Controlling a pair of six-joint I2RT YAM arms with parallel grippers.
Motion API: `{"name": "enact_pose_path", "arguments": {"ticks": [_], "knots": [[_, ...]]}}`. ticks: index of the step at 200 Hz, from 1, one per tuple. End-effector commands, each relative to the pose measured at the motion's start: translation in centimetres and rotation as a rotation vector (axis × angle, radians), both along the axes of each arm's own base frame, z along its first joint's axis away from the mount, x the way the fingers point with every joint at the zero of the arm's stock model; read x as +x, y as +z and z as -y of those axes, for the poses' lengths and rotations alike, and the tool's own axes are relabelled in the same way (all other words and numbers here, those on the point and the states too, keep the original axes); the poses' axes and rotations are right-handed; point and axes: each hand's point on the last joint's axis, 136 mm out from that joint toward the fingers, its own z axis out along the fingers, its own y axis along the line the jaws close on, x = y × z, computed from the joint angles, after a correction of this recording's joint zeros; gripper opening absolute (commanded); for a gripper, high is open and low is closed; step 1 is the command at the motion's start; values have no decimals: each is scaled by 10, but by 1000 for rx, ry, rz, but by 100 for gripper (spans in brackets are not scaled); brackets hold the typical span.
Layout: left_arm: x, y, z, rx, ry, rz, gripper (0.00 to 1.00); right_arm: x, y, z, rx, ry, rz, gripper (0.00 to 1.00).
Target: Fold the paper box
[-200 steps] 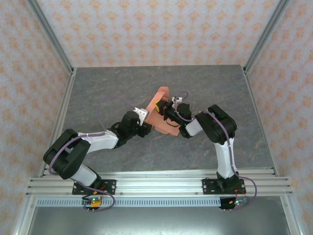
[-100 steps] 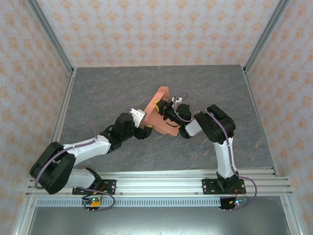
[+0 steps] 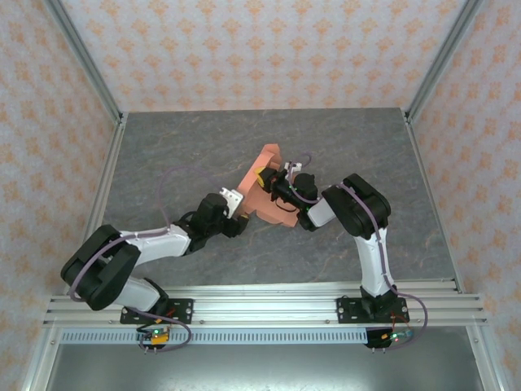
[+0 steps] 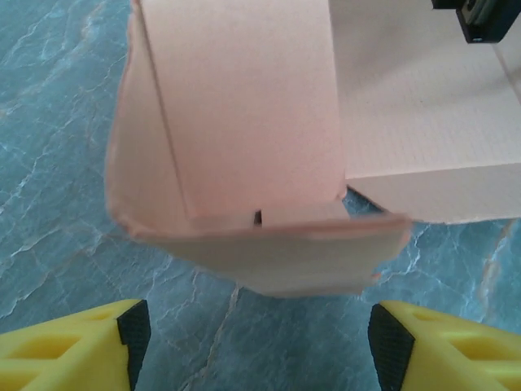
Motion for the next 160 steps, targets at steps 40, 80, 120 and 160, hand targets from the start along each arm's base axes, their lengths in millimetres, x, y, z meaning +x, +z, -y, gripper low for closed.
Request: {"name": "enact_pose_path", "arguments": {"ticks": [40, 80, 120, 160], "knots": [[21, 13, 36, -15, -60, 54, 40, -4, -6, -2, 9, 4, -4, 4], [24, 15, 44, -50, -46, 52, 42, -4, -8, -1, 10, -11, -16, 4], [33, 26, 40, -81, 27, 82, 48, -5, -1, -2, 22, -33, -11, 3], [42, 28, 28, -74, 121, 106, 46, -6, 5, 1, 34, -65, -15, 3]]}}
